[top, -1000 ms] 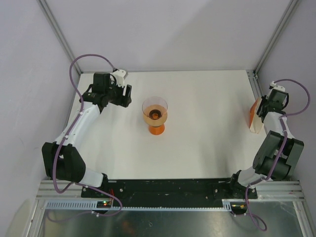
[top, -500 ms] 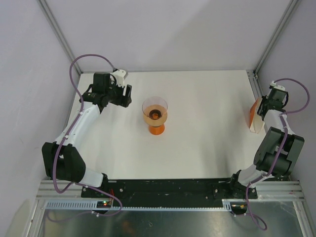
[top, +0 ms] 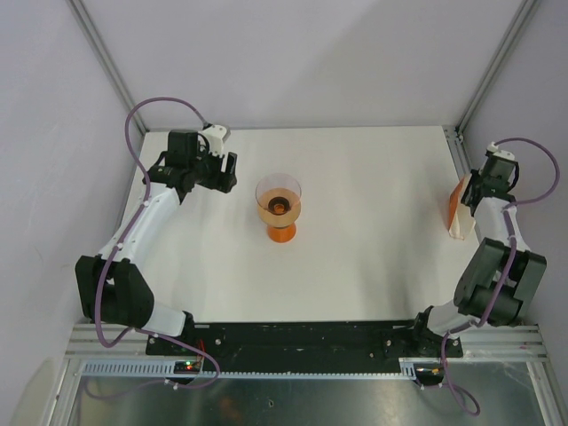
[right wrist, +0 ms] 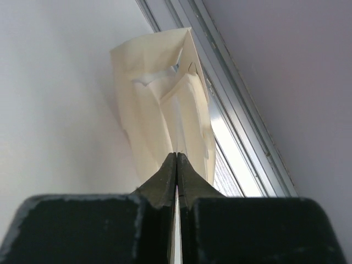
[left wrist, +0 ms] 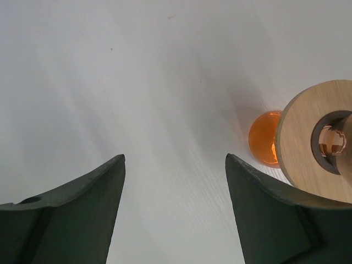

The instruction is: Place the coffee filter in the dripper

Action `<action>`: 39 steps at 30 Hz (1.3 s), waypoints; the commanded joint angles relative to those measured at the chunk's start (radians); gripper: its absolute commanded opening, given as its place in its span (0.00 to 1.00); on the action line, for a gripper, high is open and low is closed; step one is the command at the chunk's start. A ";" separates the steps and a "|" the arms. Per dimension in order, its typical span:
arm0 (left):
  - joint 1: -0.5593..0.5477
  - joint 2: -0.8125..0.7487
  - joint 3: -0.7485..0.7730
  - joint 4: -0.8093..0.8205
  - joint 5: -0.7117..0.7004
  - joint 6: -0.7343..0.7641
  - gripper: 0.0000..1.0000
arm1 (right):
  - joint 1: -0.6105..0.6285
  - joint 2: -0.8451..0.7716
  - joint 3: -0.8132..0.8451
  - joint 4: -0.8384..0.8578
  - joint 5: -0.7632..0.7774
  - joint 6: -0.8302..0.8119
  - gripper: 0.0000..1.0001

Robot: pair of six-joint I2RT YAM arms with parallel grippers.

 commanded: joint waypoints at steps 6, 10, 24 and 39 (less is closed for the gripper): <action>0.008 -0.039 0.000 0.033 0.032 0.027 0.78 | 0.040 -0.195 0.040 -0.080 0.037 0.076 0.00; 0.007 -0.052 0.000 0.032 0.037 0.030 0.78 | 0.050 -0.254 0.040 -0.103 0.036 0.099 0.00; 0.008 -0.113 0.043 0.014 0.035 0.047 0.78 | 0.227 -0.570 0.085 -0.135 0.045 0.213 0.00; -0.306 -0.154 0.311 -0.043 -0.040 0.057 0.77 | 0.852 -0.516 0.192 0.085 0.150 0.426 0.00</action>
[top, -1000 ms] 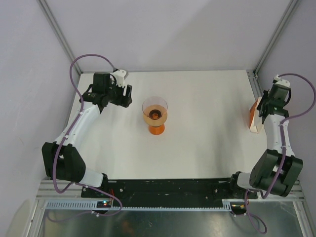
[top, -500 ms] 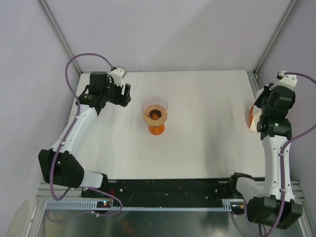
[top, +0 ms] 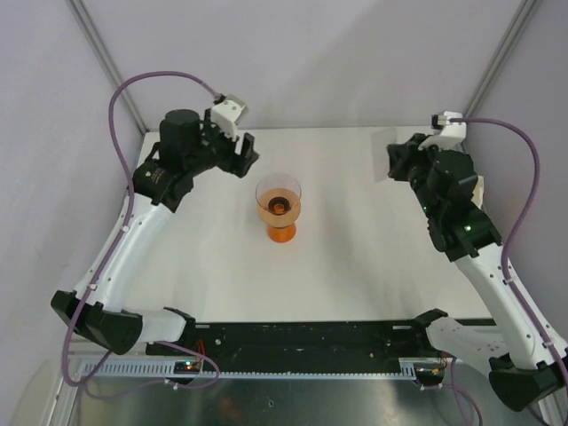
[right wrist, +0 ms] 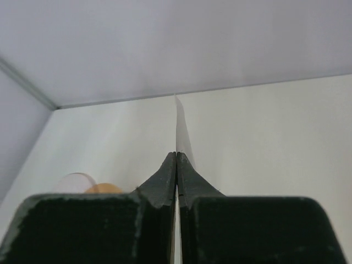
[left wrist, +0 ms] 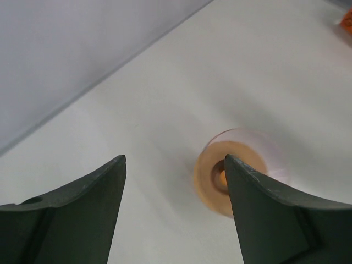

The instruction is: Place the coffee filter in the dripper

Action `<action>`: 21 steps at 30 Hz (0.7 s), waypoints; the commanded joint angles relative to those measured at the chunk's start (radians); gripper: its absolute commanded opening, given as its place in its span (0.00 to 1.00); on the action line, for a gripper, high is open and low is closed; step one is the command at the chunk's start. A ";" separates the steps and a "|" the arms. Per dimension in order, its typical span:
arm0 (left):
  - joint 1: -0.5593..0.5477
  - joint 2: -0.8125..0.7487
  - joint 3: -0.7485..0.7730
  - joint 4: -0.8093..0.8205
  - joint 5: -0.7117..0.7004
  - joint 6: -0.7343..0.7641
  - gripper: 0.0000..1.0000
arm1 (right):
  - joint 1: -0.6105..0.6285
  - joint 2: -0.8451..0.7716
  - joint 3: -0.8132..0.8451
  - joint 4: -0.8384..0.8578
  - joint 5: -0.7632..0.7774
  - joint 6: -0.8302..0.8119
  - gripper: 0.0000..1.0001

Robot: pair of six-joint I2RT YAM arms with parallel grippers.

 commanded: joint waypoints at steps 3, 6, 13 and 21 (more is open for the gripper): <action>-0.239 0.016 0.146 0.003 -0.111 0.066 0.77 | 0.105 0.059 0.051 0.206 -0.020 0.211 0.00; -0.336 0.054 0.193 0.009 -0.160 0.113 0.80 | 0.144 0.087 0.052 0.295 -0.033 0.305 0.00; -0.428 0.077 0.220 0.105 -0.190 0.199 0.93 | 0.190 0.138 0.051 0.375 -0.001 0.578 0.00; -0.547 0.067 0.159 0.197 -0.358 0.327 0.94 | 0.279 0.156 0.052 0.356 0.160 0.781 0.00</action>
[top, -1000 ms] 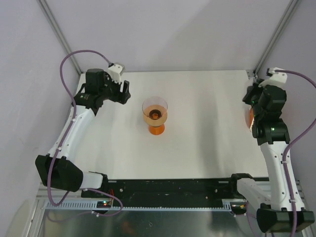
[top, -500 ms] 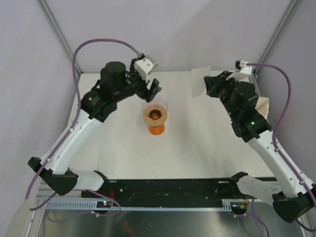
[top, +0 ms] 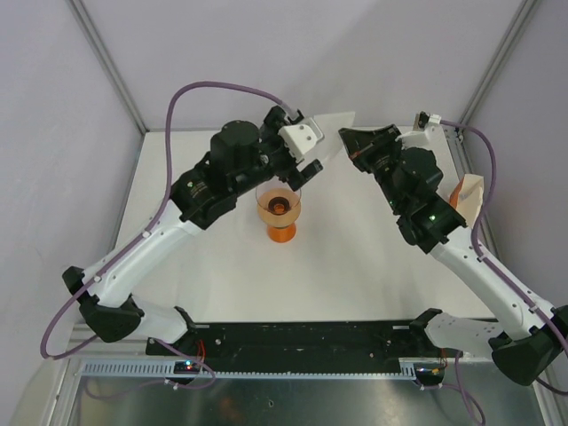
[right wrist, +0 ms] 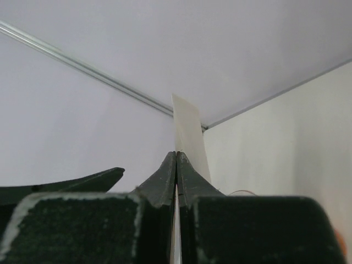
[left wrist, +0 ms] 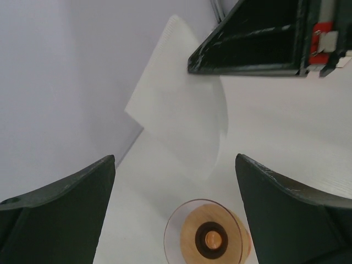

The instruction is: Place the coffee filter in the dripper

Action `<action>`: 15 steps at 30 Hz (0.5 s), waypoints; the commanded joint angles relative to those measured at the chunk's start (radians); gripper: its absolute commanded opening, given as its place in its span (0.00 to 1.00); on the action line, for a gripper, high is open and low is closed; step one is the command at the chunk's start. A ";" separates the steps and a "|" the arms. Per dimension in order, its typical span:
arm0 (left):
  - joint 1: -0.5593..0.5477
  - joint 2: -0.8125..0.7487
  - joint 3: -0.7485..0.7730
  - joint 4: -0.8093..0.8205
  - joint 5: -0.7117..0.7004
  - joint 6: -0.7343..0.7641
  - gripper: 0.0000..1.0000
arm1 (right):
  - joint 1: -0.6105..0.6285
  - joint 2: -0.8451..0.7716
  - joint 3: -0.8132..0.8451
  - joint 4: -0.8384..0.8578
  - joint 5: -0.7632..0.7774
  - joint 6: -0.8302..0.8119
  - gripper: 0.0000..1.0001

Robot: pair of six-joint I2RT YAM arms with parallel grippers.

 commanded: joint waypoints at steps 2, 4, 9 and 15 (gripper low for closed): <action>-0.063 -0.023 -0.040 0.111 -0.127 0.112 0.94 | 0.057 0.009 0.041 0.034 0.132 0.196 0.00; -0.072 -0.023 -0.057 0.131 -0.135 0.130 0.94 | 0.065 0.020 0.041 0.030 0.131 0.232 0.00; -0.081 -0.020 -0.123 0.215 -0.214 0.184 0.86 | 0.082 0.027 0.041 0.047 0.122 0.255 0.00; -0.088 -0.024 -0.150 0.277 -0.272 0.206 0.68 | 0.092 0.031 0.041 0.048 0.121 0.249 0.00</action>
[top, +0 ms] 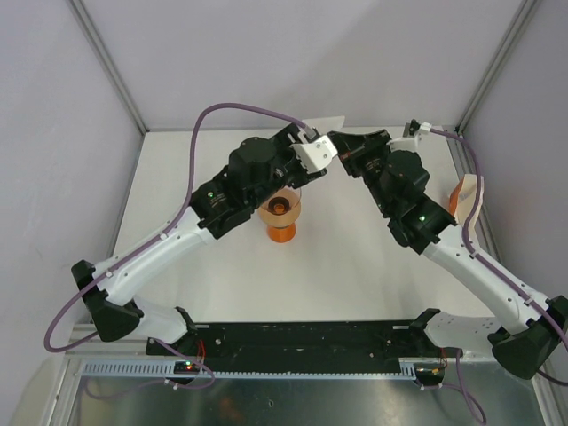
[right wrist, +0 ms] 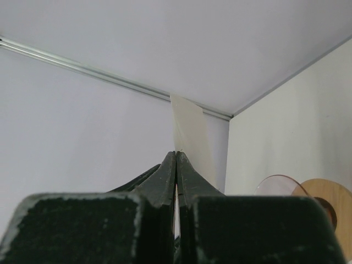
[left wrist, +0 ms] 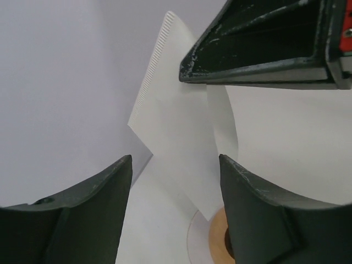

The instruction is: Place the coffee filter in the dripper

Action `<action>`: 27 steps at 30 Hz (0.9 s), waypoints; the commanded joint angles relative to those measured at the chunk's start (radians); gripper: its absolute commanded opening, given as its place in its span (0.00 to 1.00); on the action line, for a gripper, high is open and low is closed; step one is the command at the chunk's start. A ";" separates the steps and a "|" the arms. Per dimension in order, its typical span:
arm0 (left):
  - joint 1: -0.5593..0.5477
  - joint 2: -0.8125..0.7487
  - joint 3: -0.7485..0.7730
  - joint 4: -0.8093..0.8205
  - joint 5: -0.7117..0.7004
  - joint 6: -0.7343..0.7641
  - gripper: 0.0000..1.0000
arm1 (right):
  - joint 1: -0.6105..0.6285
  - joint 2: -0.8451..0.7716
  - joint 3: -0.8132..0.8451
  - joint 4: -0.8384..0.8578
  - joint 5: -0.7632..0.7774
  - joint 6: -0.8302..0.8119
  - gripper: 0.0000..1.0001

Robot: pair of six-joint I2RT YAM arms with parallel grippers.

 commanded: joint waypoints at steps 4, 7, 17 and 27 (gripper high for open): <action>-0.014 -0.015 -0.017 0.124 -0.090 0.064 0.62 | 0.011 0.008 0.041 0.052 0.006 0.040 0.00; -0.016 -0.013 -0.046 0.170 -0.124 0.094 0.55 | 0.013 0.015 0.041 0.057 -0.003 0.046 0.00; -0.026 -0.031 -0.105 0.221 -0.169 0.114 0.01 | 0.013 0.026 0.038 0.126 -0.053 -0.060 0.08; 0.020 -0.018 -0.084 0.221 -0.223 -0.076 0.00 | 0.174 -0.034 0.038 0.009 -0.013 -0.452 0.45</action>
